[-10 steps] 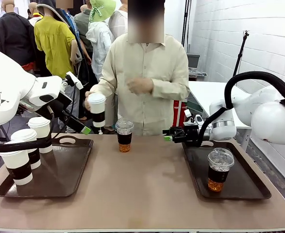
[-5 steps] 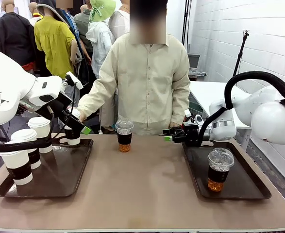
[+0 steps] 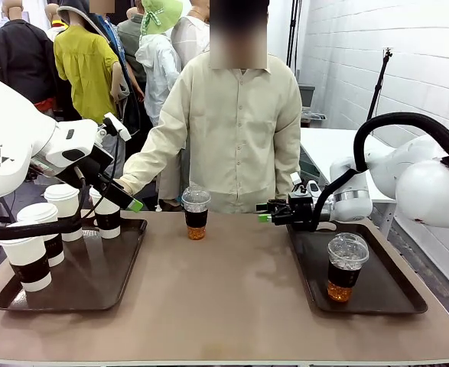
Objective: Distribute the coffee onto the tray.
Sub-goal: Pick up another iced Americano from the middle of the table and place it on the right Handle tray.
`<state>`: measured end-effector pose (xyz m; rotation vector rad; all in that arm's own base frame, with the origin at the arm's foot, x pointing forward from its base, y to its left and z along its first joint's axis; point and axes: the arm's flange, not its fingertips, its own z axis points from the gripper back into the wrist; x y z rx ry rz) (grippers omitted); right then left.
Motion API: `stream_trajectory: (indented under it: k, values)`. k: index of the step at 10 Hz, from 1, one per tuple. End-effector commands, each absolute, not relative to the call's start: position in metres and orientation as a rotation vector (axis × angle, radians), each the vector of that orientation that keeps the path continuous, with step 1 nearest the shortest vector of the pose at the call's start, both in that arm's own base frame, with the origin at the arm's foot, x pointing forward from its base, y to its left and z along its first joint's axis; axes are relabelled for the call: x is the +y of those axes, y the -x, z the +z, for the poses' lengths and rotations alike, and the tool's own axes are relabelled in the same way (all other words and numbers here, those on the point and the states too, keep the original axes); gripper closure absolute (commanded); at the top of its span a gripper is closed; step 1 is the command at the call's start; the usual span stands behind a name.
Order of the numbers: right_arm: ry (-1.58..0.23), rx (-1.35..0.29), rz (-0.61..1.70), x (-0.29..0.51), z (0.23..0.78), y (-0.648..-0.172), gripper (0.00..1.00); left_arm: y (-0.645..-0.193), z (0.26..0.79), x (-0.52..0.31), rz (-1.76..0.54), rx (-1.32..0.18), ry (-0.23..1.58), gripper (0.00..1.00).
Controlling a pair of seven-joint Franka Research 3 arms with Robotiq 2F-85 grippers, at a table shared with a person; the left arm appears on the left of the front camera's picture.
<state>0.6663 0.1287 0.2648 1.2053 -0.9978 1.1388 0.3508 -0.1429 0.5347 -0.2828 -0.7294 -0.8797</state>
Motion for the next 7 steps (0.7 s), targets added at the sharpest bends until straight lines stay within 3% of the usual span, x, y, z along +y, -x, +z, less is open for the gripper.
stream_trajectory:
  k: [1, 7]
  values:
    - [-1.205, -0.998, 1.139, 0.129, 0.265, -0.666, 0.00, -0.349, 0.534, -0.144, -0.879, -0.721, 0.282, 0.00]
    - [-1.193, -1.009, 1.140, 0.191, 0.253, -0.685, 0.00, -0.349, 0.534, -0.144, -0.879, -0.721, 0.282, 0.00]
